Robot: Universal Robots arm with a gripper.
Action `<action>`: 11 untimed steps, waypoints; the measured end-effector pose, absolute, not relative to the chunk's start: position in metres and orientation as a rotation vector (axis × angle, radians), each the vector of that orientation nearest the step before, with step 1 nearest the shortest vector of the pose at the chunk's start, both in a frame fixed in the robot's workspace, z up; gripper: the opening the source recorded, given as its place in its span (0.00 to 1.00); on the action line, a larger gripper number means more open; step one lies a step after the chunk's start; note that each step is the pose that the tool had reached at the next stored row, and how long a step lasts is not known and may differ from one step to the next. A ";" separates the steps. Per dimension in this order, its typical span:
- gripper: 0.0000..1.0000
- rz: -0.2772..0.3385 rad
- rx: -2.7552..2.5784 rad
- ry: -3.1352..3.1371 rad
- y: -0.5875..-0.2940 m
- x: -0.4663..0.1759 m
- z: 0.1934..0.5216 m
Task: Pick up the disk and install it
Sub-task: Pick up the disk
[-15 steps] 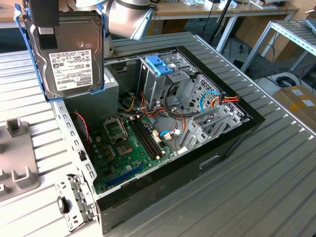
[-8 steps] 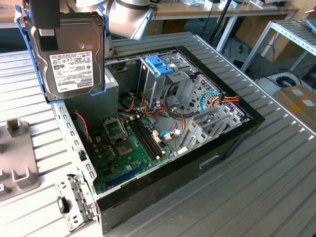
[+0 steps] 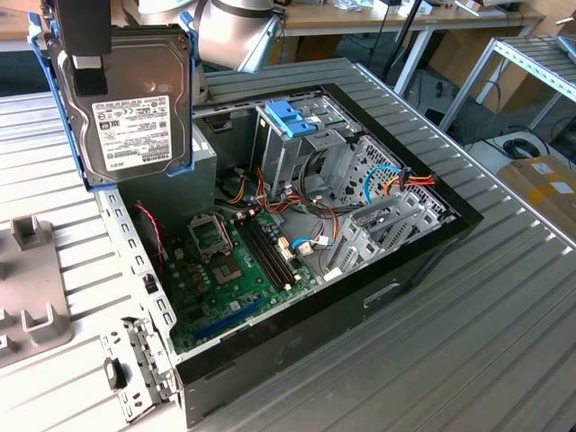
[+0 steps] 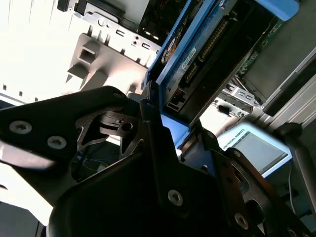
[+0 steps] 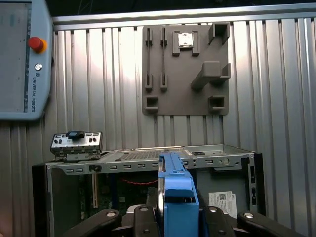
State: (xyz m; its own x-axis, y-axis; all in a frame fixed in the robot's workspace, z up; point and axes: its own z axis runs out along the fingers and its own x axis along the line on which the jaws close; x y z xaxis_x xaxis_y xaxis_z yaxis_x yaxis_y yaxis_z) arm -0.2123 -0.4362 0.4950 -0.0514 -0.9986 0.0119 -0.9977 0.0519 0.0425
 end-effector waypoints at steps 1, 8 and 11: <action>0.37 -0.035 2.137 -2.251 -0.437 -0.212 0.495; 0.37 -0.035 2.137 -2.250 -0.442 -0.212 0.494; 0.37 -0.035 2.137 -2.251 -0.444 -0.212 0.494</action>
